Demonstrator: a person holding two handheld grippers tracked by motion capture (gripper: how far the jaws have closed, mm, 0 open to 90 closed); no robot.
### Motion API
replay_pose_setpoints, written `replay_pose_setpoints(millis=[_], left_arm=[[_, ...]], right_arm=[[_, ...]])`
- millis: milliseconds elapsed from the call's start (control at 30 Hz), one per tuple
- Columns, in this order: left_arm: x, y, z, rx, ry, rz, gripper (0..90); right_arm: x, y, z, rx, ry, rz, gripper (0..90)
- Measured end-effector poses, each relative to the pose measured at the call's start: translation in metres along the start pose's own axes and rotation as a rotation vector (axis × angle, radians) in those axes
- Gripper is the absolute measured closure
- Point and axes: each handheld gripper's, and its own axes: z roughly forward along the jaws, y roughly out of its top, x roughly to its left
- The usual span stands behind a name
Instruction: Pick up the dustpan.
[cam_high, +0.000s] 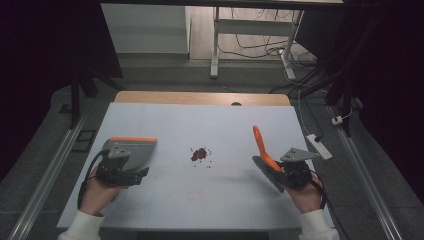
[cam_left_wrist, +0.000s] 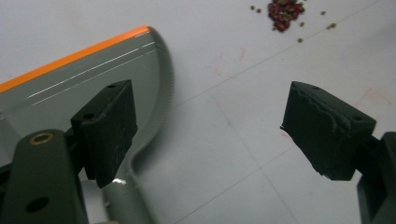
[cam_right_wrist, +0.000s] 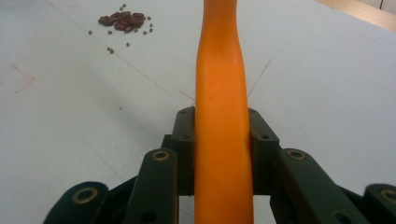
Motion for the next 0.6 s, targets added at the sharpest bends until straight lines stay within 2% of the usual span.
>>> replay_pose_setpoints(millis=[33,67,100,167,333,600], left_arm=[[0.003,-0.001,-0.001,0.003,0.004,-0.006,18.9],[0.011,-0.002,-0.006,0.004,0.038,-0.024,19.1],[0.011,-0.002,-0.006,0.004,0.038,-0.024,19.3],[0.019,-0.004,-0.01,0.009,0.077,-0.049,19.7],[0.033,-0.012,-0.014,0.045,0.083,-0.083,20.5],[0.044,-0.021,-0.004,0.101,0.081,-0.142,21.1]], right_arm=[[0.001,0.0,0.001,0.002,-0.001,-0.001,70.3],[0.001,0.0,0.002,0.003,0.0,-0.006,70.3],[0.001,0.0,0.002,0.006,0.0,-0.004,70.3],[0.002,0.0,0.002,0.01,-0.002,-0.005,70.3],[0.002,0.0,0.003,0.011,-0.007,-0.001,70.3],[0.005,0.001,0.003,0.015,-0.009,-0.018,70.3]])
